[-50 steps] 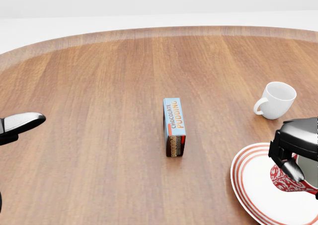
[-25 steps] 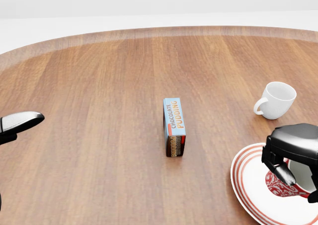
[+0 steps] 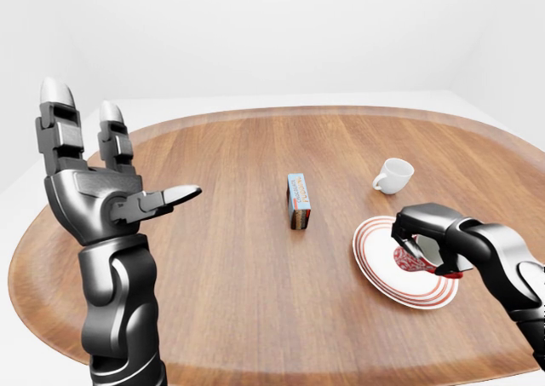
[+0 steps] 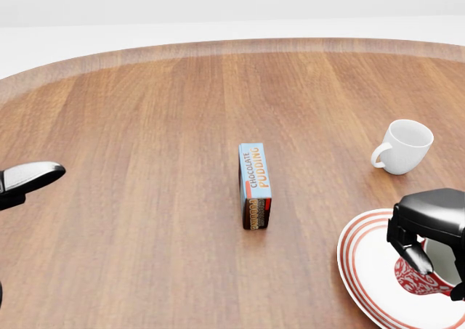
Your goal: Pick up the red mug and put it on the plate
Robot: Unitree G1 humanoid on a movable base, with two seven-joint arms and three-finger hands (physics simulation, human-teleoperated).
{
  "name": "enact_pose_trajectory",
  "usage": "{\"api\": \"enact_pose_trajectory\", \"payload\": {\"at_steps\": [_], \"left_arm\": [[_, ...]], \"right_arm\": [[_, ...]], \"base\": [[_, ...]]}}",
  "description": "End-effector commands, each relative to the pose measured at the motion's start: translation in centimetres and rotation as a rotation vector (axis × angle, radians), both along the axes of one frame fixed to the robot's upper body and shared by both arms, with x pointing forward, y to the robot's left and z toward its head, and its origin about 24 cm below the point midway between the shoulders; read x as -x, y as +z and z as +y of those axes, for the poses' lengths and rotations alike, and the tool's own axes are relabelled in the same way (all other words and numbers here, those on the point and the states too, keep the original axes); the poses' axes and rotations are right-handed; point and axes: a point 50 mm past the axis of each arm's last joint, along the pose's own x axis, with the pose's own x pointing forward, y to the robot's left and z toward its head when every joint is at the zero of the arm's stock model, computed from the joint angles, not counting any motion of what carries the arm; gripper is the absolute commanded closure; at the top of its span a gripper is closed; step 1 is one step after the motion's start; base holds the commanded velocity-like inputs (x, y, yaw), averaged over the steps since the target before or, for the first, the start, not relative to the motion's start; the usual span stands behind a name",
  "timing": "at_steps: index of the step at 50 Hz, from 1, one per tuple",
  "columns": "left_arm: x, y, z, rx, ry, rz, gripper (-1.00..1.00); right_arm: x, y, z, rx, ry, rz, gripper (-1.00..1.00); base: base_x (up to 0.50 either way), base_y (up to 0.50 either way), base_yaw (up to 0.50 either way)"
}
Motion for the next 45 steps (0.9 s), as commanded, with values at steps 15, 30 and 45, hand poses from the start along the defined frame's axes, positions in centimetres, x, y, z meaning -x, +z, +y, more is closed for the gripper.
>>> {"api": "enact_pose_trajectory", "payload": {"at_steps": [15,30,45], "left_arm": [[0.0,-0.1,-0.1,-0.001,-0.002,0.006,-0.94],[-0.1,-0.2,0.1,0.000,0.003,0.010,-0.95],[-0.1,-0.3,0.2,0.000,0.006,0.014,-0.94]], "right_arm": [[-1.0,-0.8,-1.2,0.005,-0.109,-0.015,1.00],[-1.3,-1.0,-1.5,0.009,-0.128,-0.013,1.00],[-1.8,-1.6,-1.4,0.001,-0.160,-0.011,1.00]], "base": [[0.00,0.00,0.00],[0.00,0.00,0.00],[0.00,0.00,0.00]]}}
